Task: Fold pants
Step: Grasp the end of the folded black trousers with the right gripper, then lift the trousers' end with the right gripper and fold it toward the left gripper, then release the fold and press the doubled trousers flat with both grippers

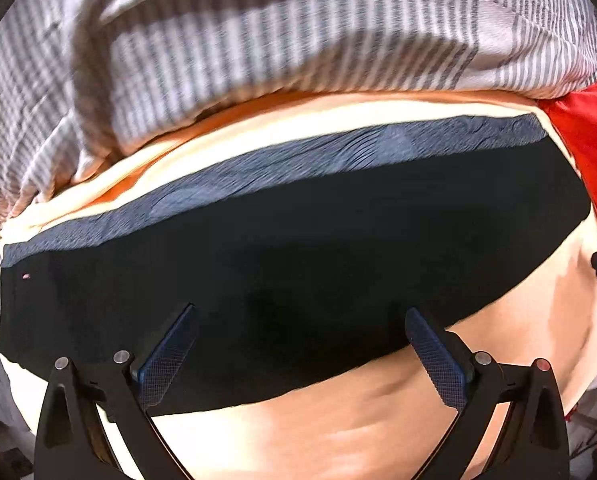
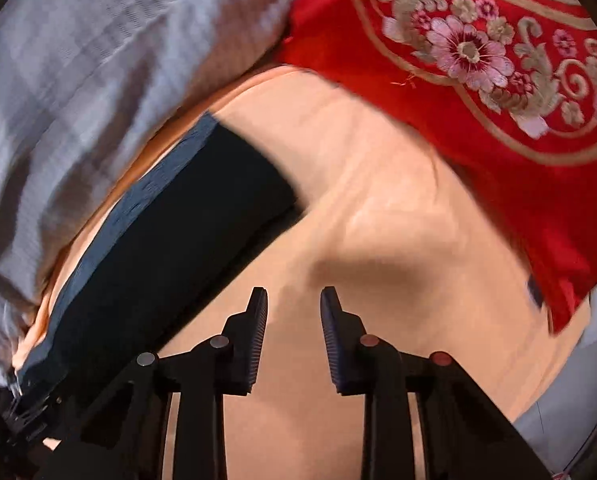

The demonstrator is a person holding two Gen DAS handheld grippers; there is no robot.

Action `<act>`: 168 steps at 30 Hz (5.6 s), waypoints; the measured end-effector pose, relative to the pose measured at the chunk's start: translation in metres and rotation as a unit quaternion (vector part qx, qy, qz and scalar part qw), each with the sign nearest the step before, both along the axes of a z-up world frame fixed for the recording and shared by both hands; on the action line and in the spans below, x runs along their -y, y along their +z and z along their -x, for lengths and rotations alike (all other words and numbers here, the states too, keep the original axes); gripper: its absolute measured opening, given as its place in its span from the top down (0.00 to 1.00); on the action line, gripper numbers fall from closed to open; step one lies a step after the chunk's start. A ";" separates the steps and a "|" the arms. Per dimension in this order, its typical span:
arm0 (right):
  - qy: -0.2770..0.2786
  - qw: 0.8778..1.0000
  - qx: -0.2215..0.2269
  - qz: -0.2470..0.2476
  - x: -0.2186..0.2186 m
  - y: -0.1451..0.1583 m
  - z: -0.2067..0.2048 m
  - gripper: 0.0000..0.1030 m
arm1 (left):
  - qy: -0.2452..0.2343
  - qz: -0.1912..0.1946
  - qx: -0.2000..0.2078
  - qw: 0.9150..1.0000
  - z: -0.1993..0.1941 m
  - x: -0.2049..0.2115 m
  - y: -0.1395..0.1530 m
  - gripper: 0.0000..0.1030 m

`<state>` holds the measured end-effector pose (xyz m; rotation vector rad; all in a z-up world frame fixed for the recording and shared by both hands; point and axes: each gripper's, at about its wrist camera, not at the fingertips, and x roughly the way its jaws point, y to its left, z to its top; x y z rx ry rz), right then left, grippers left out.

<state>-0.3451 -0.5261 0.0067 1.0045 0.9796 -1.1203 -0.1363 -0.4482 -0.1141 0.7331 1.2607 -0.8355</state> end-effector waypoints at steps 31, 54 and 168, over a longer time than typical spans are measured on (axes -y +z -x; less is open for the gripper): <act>0.137 0.985 0.098 0.037 0.060 0.010 -0.034 0.71 | -0.025 -0.007 -0.011 1.000 0.097 0.103 -0.036 0.00; 0.001 0.951 0.292 -0.101 0.022 -0.053 0.034 0.55 | 0.005 -0.018 -0.007 1.000 0.063 0.089 -0.033 0.00; 0.243 0.970 0.001 0.018 -0.178 0.019 -0.238 0.56 | 0.020 0.036 -0.121 0.992 -0.122 -0.135 -0.041 0.90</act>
